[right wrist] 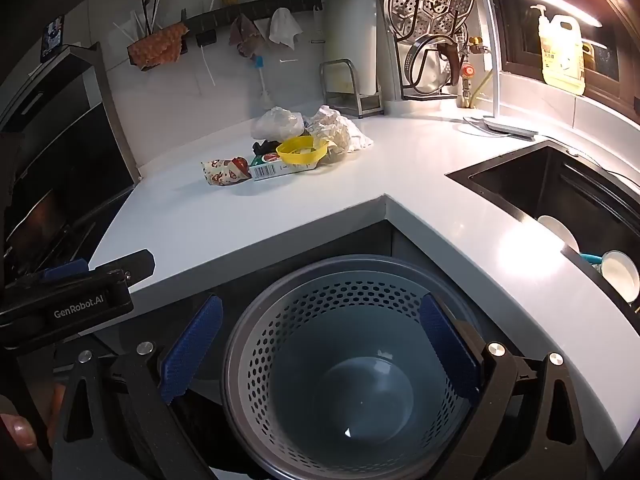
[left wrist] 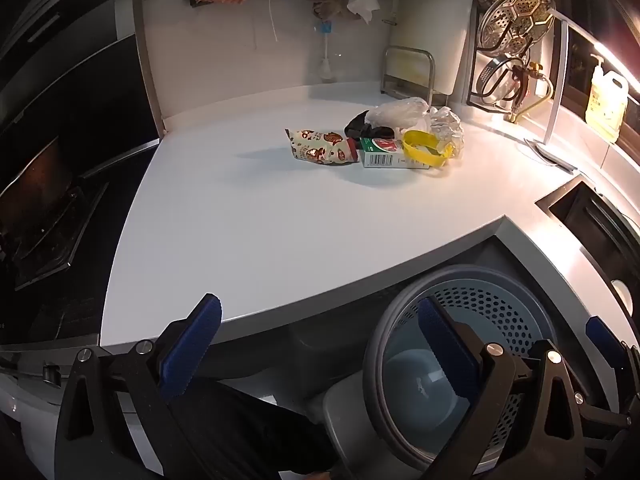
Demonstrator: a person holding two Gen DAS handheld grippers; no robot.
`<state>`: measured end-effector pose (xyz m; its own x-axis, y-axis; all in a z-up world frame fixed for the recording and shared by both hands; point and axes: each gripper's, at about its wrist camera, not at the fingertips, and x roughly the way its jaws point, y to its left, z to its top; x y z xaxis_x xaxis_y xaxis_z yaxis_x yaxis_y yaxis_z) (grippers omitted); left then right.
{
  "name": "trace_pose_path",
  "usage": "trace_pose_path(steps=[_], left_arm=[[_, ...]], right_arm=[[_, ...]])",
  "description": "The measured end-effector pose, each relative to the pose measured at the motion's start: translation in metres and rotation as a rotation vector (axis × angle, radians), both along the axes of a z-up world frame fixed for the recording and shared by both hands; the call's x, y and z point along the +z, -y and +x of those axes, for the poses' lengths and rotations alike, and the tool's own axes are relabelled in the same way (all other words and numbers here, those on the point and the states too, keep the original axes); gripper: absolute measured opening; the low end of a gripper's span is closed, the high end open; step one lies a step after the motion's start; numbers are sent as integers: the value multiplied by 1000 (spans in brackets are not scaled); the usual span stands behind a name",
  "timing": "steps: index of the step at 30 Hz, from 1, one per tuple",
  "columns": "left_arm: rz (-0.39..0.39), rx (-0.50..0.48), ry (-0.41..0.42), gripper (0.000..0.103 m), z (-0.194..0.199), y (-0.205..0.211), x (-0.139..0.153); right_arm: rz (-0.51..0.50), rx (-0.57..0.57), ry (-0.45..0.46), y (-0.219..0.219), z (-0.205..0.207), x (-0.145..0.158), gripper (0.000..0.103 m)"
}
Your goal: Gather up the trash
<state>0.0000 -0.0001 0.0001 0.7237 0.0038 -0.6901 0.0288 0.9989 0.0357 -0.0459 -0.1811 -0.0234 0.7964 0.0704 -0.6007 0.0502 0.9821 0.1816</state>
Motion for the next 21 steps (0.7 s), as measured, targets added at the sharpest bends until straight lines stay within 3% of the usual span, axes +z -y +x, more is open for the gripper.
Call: trace_pose_path(steps=[21], left_arm=[[5, 7, 10, 97, -4, -6, 1]], right_arm=[[-14, 3, 9, -3, -1, 3, 94]])
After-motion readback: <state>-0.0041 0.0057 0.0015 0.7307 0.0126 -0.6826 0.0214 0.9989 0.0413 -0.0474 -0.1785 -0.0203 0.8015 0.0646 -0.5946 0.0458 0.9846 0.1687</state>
